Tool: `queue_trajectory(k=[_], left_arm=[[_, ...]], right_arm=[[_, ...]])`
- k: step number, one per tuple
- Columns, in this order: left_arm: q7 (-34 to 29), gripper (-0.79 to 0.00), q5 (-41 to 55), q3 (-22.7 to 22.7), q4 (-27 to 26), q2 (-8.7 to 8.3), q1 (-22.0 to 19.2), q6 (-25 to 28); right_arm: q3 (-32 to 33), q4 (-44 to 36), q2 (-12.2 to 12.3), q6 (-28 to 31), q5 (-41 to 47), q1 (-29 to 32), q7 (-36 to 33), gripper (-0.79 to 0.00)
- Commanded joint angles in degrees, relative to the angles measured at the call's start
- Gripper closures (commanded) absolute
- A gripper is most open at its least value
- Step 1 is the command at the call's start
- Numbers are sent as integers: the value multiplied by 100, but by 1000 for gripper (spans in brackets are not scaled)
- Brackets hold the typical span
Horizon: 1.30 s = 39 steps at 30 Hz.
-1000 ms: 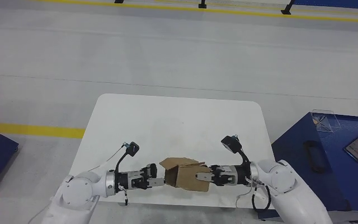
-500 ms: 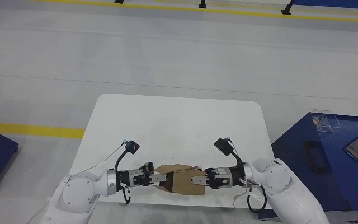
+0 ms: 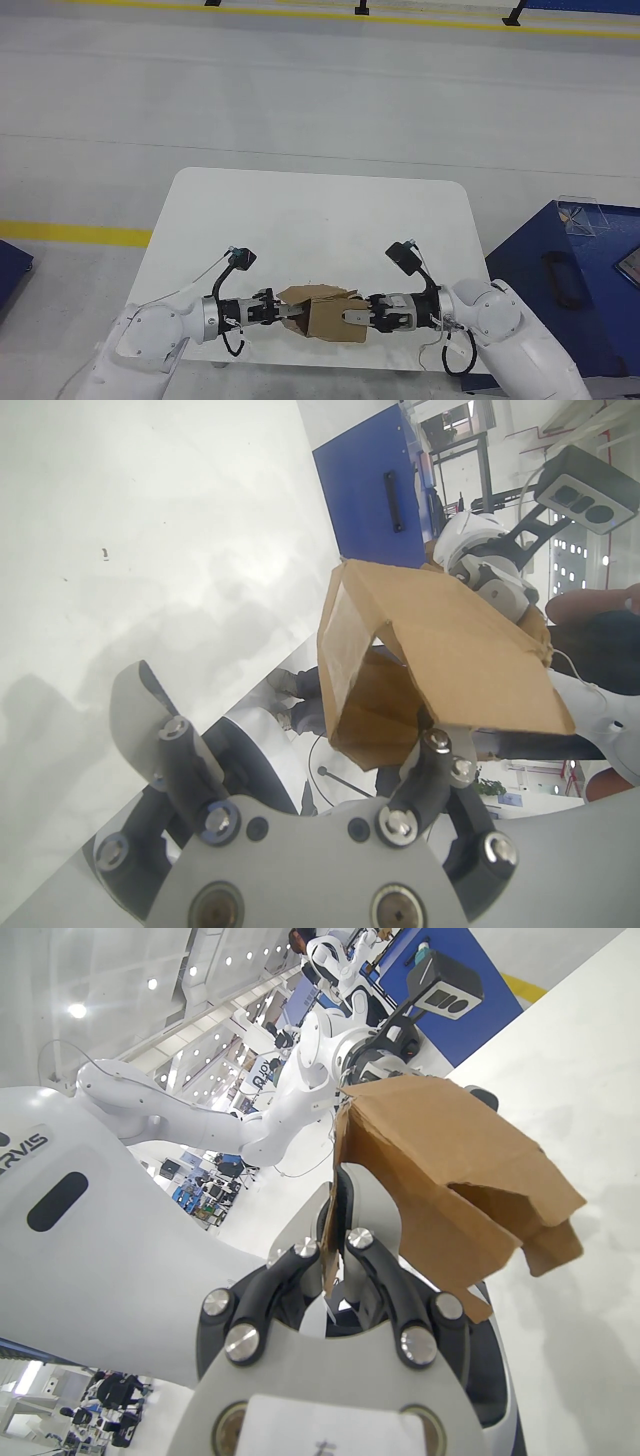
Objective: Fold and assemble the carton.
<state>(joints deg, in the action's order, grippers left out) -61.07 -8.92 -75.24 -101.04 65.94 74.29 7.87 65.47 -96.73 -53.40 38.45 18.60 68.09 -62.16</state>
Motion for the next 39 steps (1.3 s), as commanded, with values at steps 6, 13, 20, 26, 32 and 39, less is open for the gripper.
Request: queue_trajectory(k=[6, 13, 20, 26, 32, 39], left_arm=[[121, -785, -101, 100, -52, -20, -98, -234], [143, -785, 19, -95, -255, -81, -2, -266], [240, -785, -192, 88, -213, -102, 7, -336], [262, -376, -416, 291, -128, -110, -91, -505], [241, -40, -396, 363, -67, -123, -183, -612], [295, 0, -355, 428, -62, -140, -215, -587]], right_arm=[[-76, -26, -4, 24, -130, -42, -107, 0], [-170, 7, -24, -31, -322, -118, -1, 0], [-151, 18, -29, 86, -157, -161, 55, 0], [-122, 24, -24, 126, -99, -170, 66, 0], [-139, 21, -24, 96, -91, -204, 38, 0], [-161, 60, -30, 53, -151, -240, 83, 0]])
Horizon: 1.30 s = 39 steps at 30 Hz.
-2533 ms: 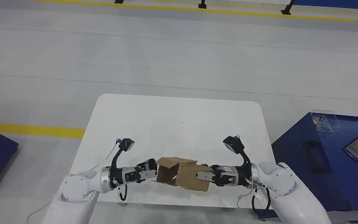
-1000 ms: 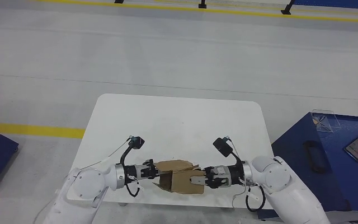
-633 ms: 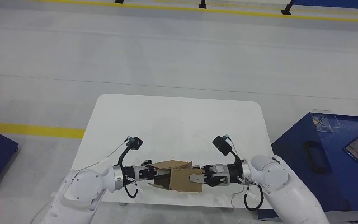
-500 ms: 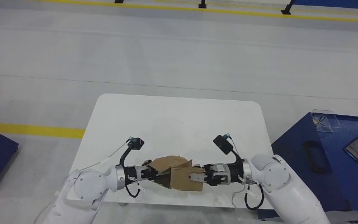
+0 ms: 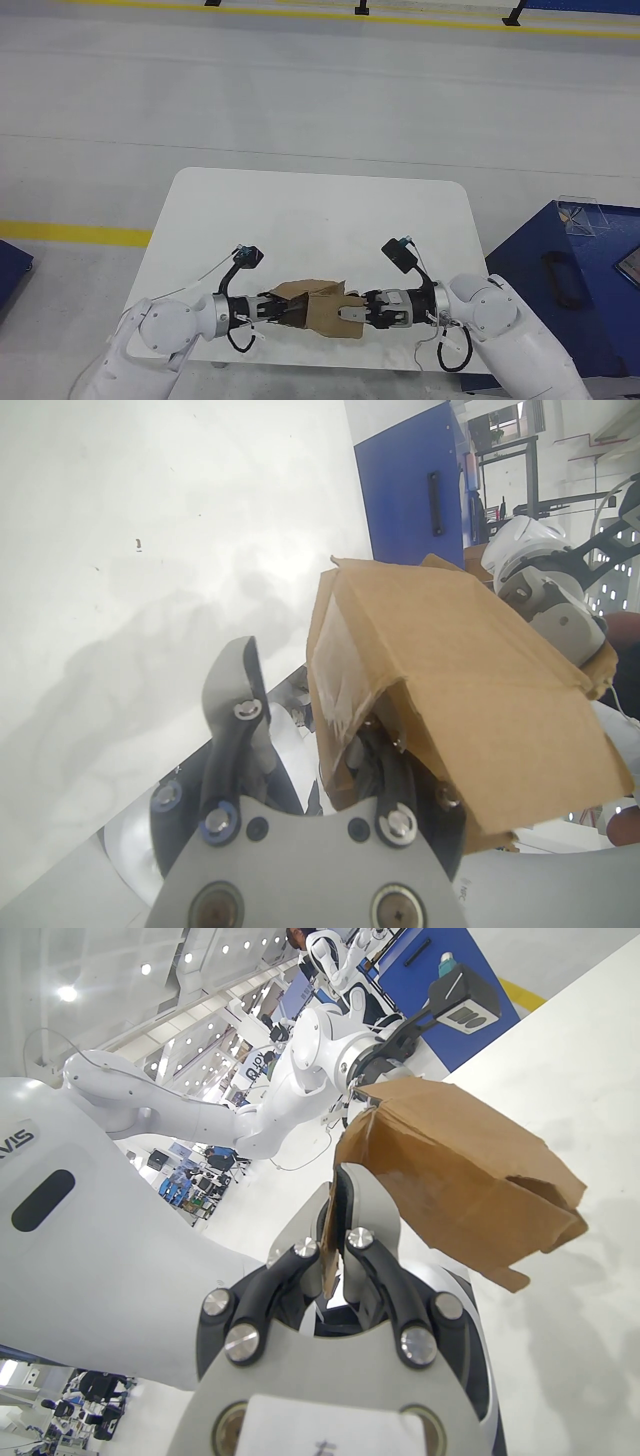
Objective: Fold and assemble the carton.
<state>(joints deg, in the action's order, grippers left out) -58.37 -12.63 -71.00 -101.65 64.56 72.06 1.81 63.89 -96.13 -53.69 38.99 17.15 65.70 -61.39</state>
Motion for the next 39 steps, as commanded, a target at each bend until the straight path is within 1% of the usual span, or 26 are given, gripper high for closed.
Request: queue_trajectory(k=[1, 2, 3, 4, 8, 15, 16, 17, 18, 19, 21, 22, 25, 26, 32, 33, 35, 39], left_arm=[[25, 0, 36, 8, -6, -5, 12, 35], [23, 0, 54, 11, -18, -8, 15, 60], [33, 0, 105, 9, -20, -11, 24, 84], [48, 0, 145, 2, -16, -14, 32, 98], [153, 0, 525, -41, 55, -9, 58, 48], [153, 0, 525, -41, 55, -9, 58, 48], [168, 0, 546, -35, 66, -7, 72, 26], [113, 0, 763, -13, 126, 0, 102, -194], [-46, 0, 1032, -9, 162, 6, 50, -447], [-51, 0, 1315, -53, 239, 16, -24, -671], [-188, 0, 2097, -26, 593, 60, -198, -1520], [-251, 0, 2408, 12, 773, 84, -332, -1850], [-381, 0, 3918, 131, 1542, 206, -665, -3108], [-387, 0, 4054, 250, 1711, 234, -827, -3418], [-387, 0, 4054, 250, 1711, 234, -827, -3418], [-356, 0, 4245, 257, 1684, 248, -764, -3398], [-170, 0, 4471, 209, 1580, 264, -679, -3143], [-161, 0, 4617, 219, 1441, 263, -522, -2651]], right_arm=[[-10, 8, -2, -8, -8, -1, 11, 0], [-8, 24, -1, -38, -46, -8, 9, -188], [-6, 24, -1, -58, -79, -12, 31, -659], [-8, 25, -2, -70, -86, -7, 53, -785], [-8, 25, -2, -70, -86, -7, 53, -785], [-8, 25, -2, -70, -86, -7, 53, -785], [91, 39, 6, -130, -306, -22, 214, -785], [289, 44, 20, -168, -695, -19, 563, -785], [509, 0, 32, -191, -1089, 57, 1044, -785], [708, -90, 41, -220, -1381, 199, 1517, -785], [1080, -324, 68, -251, -1825, 526, 2193, -785], [1267, -437, 82, -288, -2053, 690, 2474, -785], [1560, -767, 101, -457, -2489, 1152, 2961, -785], [1560, -767, 101, -457, -2489, 1152, 2961, -785], [1560, -767, 101, -457, -2489, 1152, 2961, -785], [1562, -767, 100, -475, -2506, 1156, 2976, -785], [1592, -796, 96, -616, -2807, 1177, 3082, -785], [1616, -851, 79, -964, -3714, 1256, 3438, -785]])
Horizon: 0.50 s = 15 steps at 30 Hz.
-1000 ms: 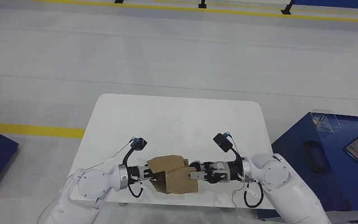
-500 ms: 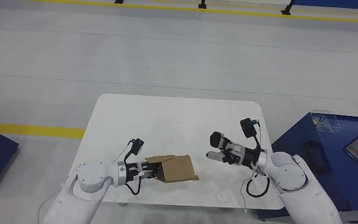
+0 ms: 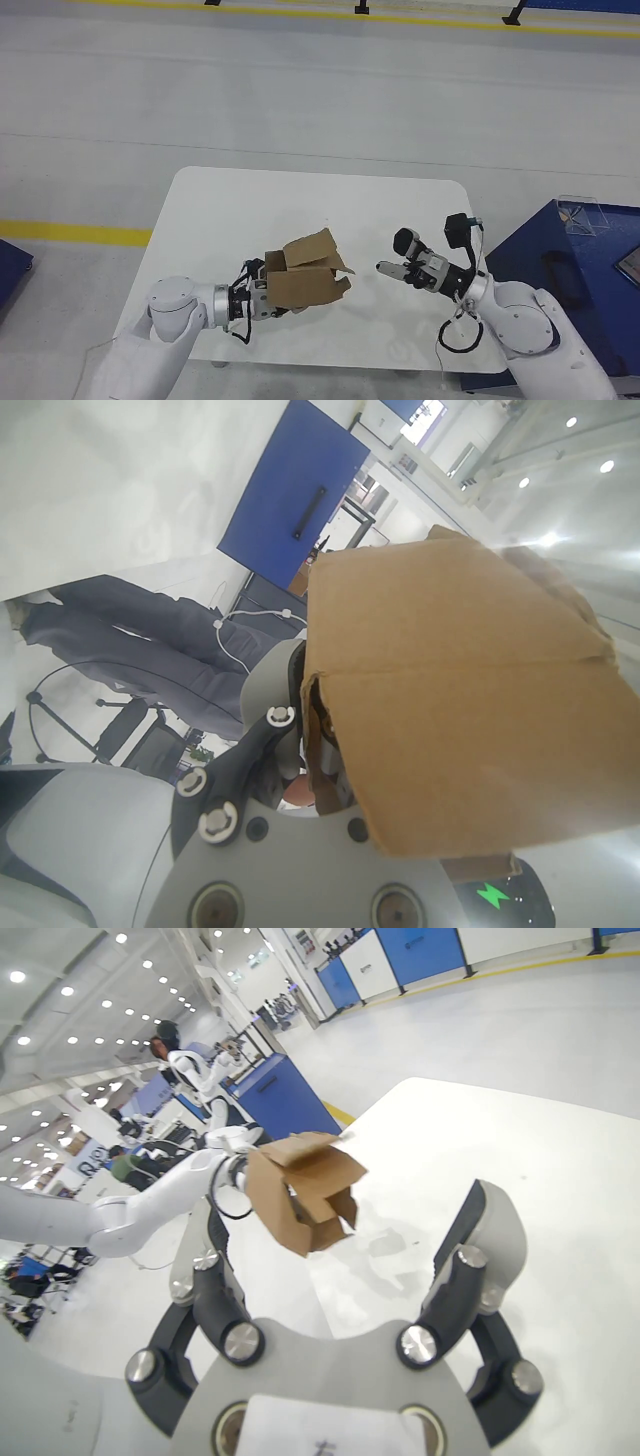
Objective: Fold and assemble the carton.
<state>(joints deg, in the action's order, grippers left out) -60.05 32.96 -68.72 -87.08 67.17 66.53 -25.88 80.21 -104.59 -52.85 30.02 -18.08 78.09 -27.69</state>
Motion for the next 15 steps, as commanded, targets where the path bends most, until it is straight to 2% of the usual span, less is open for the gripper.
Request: queue_trajectory(k=[1, 5, 15], left_arm=[[-11, 0, 127, -9, -43, 4, 65, 256], [-9, 0, 89, -9, -101, -14, 163, 563], [27, 0, -81, 1, -280, -77, 314, 677]], right_arm=[[-39, -8, -11, -139, -381, 27, 126, -785], [-229, -8, -50, -350, -896, 66, 344, -785], [-905, 258, -175, -597, -1266, -227, 259, -785]])
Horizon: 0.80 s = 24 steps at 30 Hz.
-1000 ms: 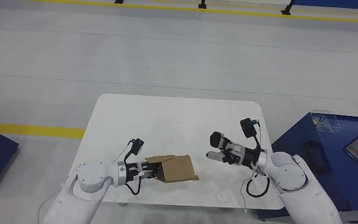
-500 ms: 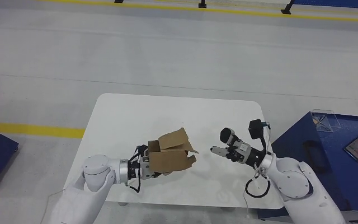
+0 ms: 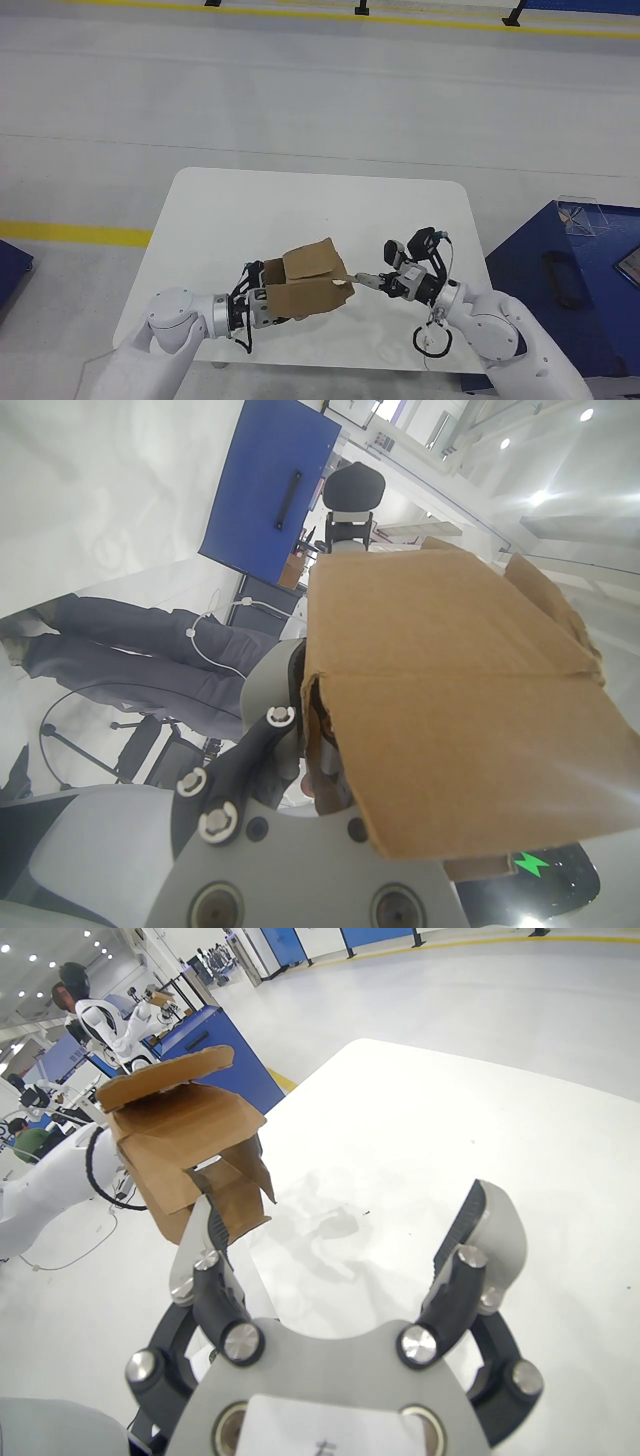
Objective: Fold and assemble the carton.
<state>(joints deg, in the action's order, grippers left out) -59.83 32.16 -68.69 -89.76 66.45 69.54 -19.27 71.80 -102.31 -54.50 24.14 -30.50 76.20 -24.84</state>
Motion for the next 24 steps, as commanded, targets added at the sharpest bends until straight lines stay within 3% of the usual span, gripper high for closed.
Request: queue_trajectory(k=[1, 13, 18, 24], left_arm=[[9, 0, 1, -5, -26, -10, 28, 21], [-19, 0, 74, -1, -122, -61, 111, 82], [11, 0, 85, 27, -28, -74, 60, 51], [137, 0, 202, 11, 100, -84, 5, -38]], right_arm=[[-154, 79, -26, -36, -64, -76, -61, -785], [-1176, 636, -266, -195, -309, -573, -190, -785], [-941, 604, -273, -112, -15, -582, 95, -785], [-644, 273, -216, 38, 94, -336, -43, -785]])
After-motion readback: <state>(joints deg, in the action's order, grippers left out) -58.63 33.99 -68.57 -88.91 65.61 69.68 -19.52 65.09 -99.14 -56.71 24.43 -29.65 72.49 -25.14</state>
